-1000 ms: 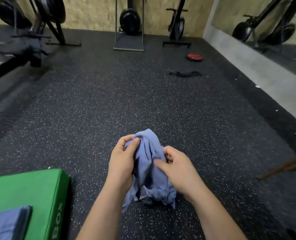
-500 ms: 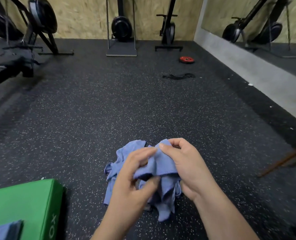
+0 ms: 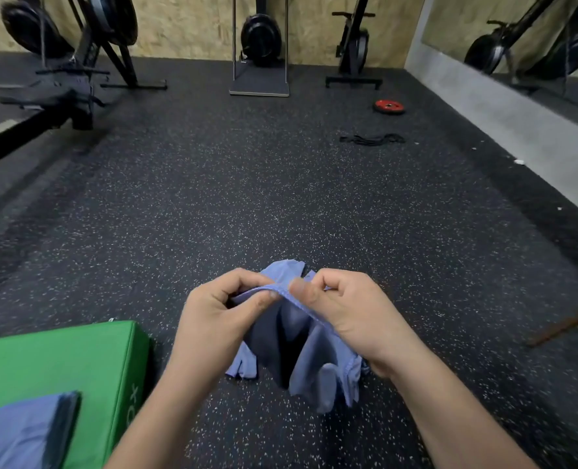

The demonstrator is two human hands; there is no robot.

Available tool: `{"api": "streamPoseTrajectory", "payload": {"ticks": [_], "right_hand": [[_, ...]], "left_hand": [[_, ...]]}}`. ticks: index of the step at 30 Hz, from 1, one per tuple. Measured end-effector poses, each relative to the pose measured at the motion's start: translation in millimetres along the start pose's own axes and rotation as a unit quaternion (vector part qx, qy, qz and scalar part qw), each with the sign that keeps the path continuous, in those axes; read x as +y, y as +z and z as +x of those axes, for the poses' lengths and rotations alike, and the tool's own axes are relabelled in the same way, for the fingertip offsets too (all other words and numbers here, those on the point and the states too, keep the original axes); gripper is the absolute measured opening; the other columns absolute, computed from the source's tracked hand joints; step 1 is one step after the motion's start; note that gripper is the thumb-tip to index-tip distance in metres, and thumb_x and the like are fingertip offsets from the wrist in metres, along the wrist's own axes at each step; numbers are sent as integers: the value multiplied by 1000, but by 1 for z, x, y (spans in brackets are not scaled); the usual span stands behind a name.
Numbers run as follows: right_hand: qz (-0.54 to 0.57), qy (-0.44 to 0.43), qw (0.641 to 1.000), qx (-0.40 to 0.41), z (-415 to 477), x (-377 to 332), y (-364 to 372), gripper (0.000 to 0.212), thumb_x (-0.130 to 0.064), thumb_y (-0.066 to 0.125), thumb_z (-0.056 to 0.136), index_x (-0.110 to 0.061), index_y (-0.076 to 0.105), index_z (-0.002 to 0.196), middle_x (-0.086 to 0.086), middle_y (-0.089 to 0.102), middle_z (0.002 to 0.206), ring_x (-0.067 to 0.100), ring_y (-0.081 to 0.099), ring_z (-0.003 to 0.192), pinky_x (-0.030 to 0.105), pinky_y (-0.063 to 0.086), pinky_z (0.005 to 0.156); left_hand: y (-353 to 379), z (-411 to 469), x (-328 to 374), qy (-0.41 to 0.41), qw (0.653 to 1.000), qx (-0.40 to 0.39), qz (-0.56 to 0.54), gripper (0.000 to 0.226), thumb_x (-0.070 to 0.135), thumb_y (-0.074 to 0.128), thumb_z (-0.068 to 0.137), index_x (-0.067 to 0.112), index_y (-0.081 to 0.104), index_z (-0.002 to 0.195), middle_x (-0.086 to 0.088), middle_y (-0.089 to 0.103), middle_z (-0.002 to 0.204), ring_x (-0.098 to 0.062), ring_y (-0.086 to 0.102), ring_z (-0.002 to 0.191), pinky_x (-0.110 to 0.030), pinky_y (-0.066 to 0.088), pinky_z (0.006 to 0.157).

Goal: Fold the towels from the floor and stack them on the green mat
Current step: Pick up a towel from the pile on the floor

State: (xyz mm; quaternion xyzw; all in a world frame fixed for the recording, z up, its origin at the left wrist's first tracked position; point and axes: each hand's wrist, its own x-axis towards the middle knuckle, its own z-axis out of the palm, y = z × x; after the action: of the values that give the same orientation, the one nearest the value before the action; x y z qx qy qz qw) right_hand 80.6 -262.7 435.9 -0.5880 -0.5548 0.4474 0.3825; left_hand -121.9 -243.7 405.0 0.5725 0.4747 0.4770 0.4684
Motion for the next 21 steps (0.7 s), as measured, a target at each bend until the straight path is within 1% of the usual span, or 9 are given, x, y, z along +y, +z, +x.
{"api": "streamPoseTrajectory", "payload": {"ticks": [1, 3, 5, 7, 10, 13, 15, 18, 21], "right_hand": [[-27, -6, 999, -17, -2, -5, 2, 80, -86, 80, 62, -11, 63, 84, -5, 41, 60, 12, 31, 54, 33, 23, 54], [-147, -3, 988, -41, -4, -10, 5, 50, -63, 90, 68, -25, 66, 90, -9, 42, 56, 10, 32, 51, 33, 26, 53], [-250, -11, 967, -35, -2, -9, 8, 25, -38, 82, 80, -28, 62, 91, -6, 49, 57, 10, 37, 51, 34, 33, 54], [-277, -25, 961, -11, -1, -7, 10, 11, -24, 68, 87, -23, 57, 85, -4, 54, 63, 11, 43, 59, 35, 39, 60], [-289, -37, 957, 0, 1, 2, 7, 15, -15, 58, 93, -17, 52, 80, -2, 55, 74, 12, 49, 70, 39, 44, 72], [-323, -43, 945, 22, 3, 15, 3, 15, -18, 55, 96, -22, 55, 82, -4, 53, 87, 14, 55, 82, 43, 49, 80], [-327, -31, 944, 31, 6, 21, 2, 15, -18, 54, 97, -25, 55, 84, -6, 55, 86, 12, 56, 81, 42, 50, 78], [-322, 6, 946, 44, 10, 26, -2, 17, -18, 53, 97, -31, 59, 88, -6, 63, 75, 15, 58, 69, 41, 50, 66], [-322, 3, 944, 74, 15, 26, -12, 15, -26, 61, 99, -36, 64, 88, -7, 68, 74, 14, 63, 69, 38, 53, 68]], "left_hand": [[-6, 1, -1, -6, 1000, -3, -1, 8, 12, 84, 91, 21, 83, 90, 0, 82, 90, -9, 71, 84, -31, 55, 79], [-18, 2, -2, -15, 1000, -22, -7, 9, 12, 81, 92, 20, 83, 91, -2, 82, 89, -10, 70, 82, -32, 53, 77], [-26, 1, -3, -16, 999, -33, -22, 10, 11, 80, 93, 20, 84, 92, -4, 82, 89, -10, 70, 81, -30, 53, 74], [-32, 1, -4, -15, 999, -24, -34, 8, 11, 78, 95, 17, 83, 93, -7, 81, 89, -11, 68, 79, -26, 53, 71], [-38, 2, -4, -10, 999, 9, -47, 6, 18, 78, 95, 14, 83, 94, -14, 79, 88, -11, 66, 77, -27, 51, 71], [-43, 6, -9, -5, 998, 34, -57, 16, 30, 79, 89, 16, 83, 94, -22, 75, 92, -12, 62, 79, -32, 47, 75], [-46, 8, -12, -6, 997, 50, -61, 11, 28, 79, 91, 18, 83, 94, -16, 77, 89, -12, 63, 80, -33, 48, 77], [-54, 13, -18, 2, 993, 98, -63, 6, 19, 79, 96, 20, 84, 94, -2, 79, 88, -12, 64, 81, -37, 50, 81], [-66, 22, -24, 9, 980, 179, -91, 7, 16, 81, 93, 22, 83, 89, 2, 78, 86, -11, 62, 80, -35, 48, 78]]}}
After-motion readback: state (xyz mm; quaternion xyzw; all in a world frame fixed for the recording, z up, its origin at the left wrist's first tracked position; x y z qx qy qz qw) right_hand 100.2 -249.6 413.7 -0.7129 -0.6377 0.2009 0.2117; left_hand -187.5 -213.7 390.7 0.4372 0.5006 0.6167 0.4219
